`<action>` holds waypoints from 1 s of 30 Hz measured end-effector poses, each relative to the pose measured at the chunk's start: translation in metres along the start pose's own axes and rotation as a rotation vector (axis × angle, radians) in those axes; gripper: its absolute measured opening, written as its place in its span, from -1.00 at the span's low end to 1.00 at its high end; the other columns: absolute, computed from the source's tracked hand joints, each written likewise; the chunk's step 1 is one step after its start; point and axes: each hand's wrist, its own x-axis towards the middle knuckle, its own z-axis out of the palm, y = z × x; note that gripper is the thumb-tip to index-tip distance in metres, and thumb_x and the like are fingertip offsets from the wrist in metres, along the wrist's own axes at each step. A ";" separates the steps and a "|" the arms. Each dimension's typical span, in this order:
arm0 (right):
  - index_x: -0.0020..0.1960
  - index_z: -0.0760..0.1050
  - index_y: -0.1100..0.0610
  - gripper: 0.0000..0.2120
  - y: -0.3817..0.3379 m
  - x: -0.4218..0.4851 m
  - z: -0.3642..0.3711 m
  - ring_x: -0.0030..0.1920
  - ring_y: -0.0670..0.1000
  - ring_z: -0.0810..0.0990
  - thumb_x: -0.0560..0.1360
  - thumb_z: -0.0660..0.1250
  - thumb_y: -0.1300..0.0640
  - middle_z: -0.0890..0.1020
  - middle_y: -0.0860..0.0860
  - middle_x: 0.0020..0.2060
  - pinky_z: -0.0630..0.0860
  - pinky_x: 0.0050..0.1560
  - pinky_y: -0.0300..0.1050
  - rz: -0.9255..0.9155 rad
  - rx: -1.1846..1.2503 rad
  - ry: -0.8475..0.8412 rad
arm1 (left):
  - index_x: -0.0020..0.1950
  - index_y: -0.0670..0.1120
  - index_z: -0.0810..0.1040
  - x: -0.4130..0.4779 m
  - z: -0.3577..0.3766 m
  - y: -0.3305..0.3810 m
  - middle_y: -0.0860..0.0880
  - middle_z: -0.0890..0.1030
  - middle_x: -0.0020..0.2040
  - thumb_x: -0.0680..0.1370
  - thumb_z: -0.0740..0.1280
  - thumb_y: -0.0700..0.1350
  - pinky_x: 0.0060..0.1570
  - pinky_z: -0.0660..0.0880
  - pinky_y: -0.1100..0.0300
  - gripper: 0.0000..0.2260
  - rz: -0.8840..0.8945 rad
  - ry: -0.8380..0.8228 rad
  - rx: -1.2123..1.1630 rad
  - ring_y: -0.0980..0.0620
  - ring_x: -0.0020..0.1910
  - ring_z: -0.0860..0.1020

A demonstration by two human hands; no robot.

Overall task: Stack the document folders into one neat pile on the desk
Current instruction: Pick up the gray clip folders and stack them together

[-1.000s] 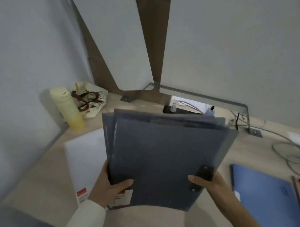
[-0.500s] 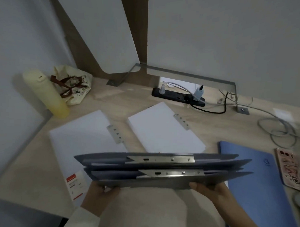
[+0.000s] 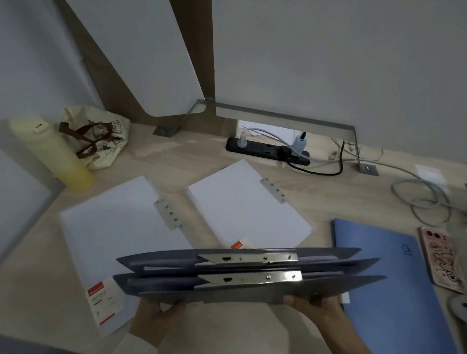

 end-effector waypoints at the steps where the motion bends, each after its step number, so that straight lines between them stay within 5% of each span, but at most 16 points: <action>1: -0.06 0.49 0.00 -0.24 0.000 0.002 0.001 -0.19 -0.21 0.63 -0.21 0.64 -0.12 0.62 -0.02 -0.10 0.54 -0.29 -0.45 -0.012 0.005 0.015 | 0.17 -0.55 0.34 0.001 0.001 0.006 -0.43 0.47 0.09 0.37 0.20 -0.60 -0.14 0.41 0.40 -0.64 0.006 -0.017 -0.004 -0.39 0.25 0.37; 3: -0.06 0.47 0.00 -0.55 -0.005 0.008 0.003 -0.24 -0.30 0.62 0.15 0.60 0.12 0.59 -0.12 -0.15 0.55 -0.25 -0.42 -0.033 0.025 0.068 | 0.16 -0.47 0.38 0.007 0.004 0.013 -0.20 0.48 -0.15 0.36 0.23 -0.59 -0.09 0.44 0.10 -0.63 0.056 -0.025 -0.015 -0.39 0.09 0.45; 5: -0.06 0.42 -0.07 -0.64 -0.010 0.015 -0.001 -0.19 -0.21 0.58 0.34 0.45 0.30 0.55 -0.18 -0.14 0.55 -0.09 -0.28 -0.052 0.006 0.107 | 0.10 -0.34 0.39 0.010 0.009 0.024 -0.08 0.46 -0.29 0.38 0.20 -0.59 -0.35 0.53 0.14 -0.66 0.024 -0.050 -0.043 -0.24 -0.21 0.49; 7: -0.09 0.40 -0.10 -0.66 -0.015 0.021 -0.011 -0.18 -0.19 0.55 0.38 0.42 0.29 0.55 -0.19 -0.16 0.57 -0.16 -0.25 -0.057 -0.011 0.145 | 0.00 -0.30 0.41 0.015 0.017 0.034 -0.09 0.48 -0.40 0.38 0.25 -0.51 -0.47 0.41 0.15 -0.76 0.019 -0.131 -0.062 -0.09 -0.36 0.45; 9: 0.03 0.51 0.04 -0.73 -0.016 0.025 -0.025 -0.22 -0.14 0.64 0.38 0.43 0.25 0.64 -0.10 -0.15 0.57 -0.32 -0.31 -0.043 -0.009 0.197 | -0.19 -0.21 0.43 0.017 0.029 0.045 -0.11 0.48 -0.43 0.26 0.29 -0.31 -0.38 0.33 0.16 -0.85 -0.013 -0.217 -0.069 -0.07 -0.36 0.45; 11: 0.09 0.56 0.15 -0.71 -0.016 0.030 -0.039 -0.15 -0.04 0.69 0.37 0.44 0.21 0.70 0.05 -0.08 0.61 -0.25 -0.22 -0.017 0.039 0.263 | -0.27 -0.16 0.44 0.023 0.044 0.048 -0.12 0.51 -0.35 0.12 0.24 -0.27 -0.31 0.35 0.13 -0.80 -0.087 -0.296 -0.097 -0.10 -0.28 0.47; 14: 0.05 0.59 0.19 -0.65 -0.012 0.035 -0.061 -0.09 0.12 0.71 0.28 0.46 0.14 0.72 0.16 -0.06 0.62 -0.08 0.00 0.067 0.175 0.264 | -0.17 -0.16 0.48 0.036 0.069 0.045 -0.16 0.54 -0.15 0.11 0.22 -0.26 -0.18 0.42 0.09 -0.69 -0.225 -0.388 -0.154 -0.12 -0.15 0.49; 18: 0.02 0.60 0.17 -0.25 -0.001 0.034 -0.088 -0.11 0.13 0.72 -0.09 0.60 -0.15 0.75 0.11 -0.13 0.61 -0.13 -0.04 0.170 0.234 0.272 | 0.10 -0.11 0.52 0.059 0.097 0.037 -0.04 0.57 0.01 0.30 0.39 -0.13 0.08 0.41 0.08 -0.63 -0.326 -0.465 -0.273 -0.06 0.01 0.51; 20: -0.04 0.62 0.17 -0.17 0.002 0.030 -0.100 -0.15 0.12 0.72 -0.22 0.61 -0.22 0.75 0.09 -0.19 0.59 -0.16 -0.07 0.181 0.225 0.303 | 0.14 -0.02 0.49 0.066 0.109 0.029 0.00 0.52 0.16 0.48 0.31 -0.02 0.19 0.33 0.09 -0.75 -0.291 -0.337 -0.202 -0.06 0.12 0.47; 23: 0.06 0.56 0.22 -0.56 0.003 0.026 -0.120 -0.18 0.14 0.66 0.26 0.53 0.04 0.71 0.12 -0.20 0.52 -0.19 -0.09 0.189 0.240 0.377 | 0.37 -0.13 0.31 0.080 0.123 0.014 -0.21 0.37 0.37 0.36 0.42 -0.01 0.29 0.32 -0.02 -0.38 -0.300 -0.056 0.016 -0.22 0.30 0.38; 25: 0.13 0.54 0.25 -0.68 0.007 0.024 -0.137 -0.11 0.08 0.63 0.40 0.40 0.19 0.71 0.09 -0.20 0.49 -0.20 -0.10 0.212 0.267 0.389 | 0.34 -0.26 0.31 0.087 0.134 0.008 -0.30 0.42 0.32 0.25 0.45 0.03 0.27 0.38 -0.07 -0.25 -0.345 0.002 0.156 -0.27 0.25 0.43; 28: 0.10 0.56 0.24 -0.70 0.011 0.022 -0.155 -0.07 0.09 0.63 0.38 0.40 0.20 0.72 0.08 -0.20 0.50 -0.18 -0.09 0.254 0.276 0.376 | 0.12 -0.38 0.46 0.097 0.148 0.011 -0.34 0.57 0.14 0.33 0.46 -0.01 0.13 0.49 -0.05 -0.45 -0.378 0.084 0.191 -0.27 0.05 0.55; 30: 0.02 0.58 0.17 -0.63 0.014 0.022 -0.165 -0.07 0.12 0.65 0.23 0.52 0.14 0.72 0.13 -0.16 0.51 -0.16 -0.06 0.255 0.304 0.331 | 0.17 -0.38 0.44 0.111 0.153 0.008 -0.33 0.56 0.16 0.25 0.50 0.09 0.16 0.48 -0.06 -0.30 -0.419 0.105 0.165 -0.25 0.06 0.56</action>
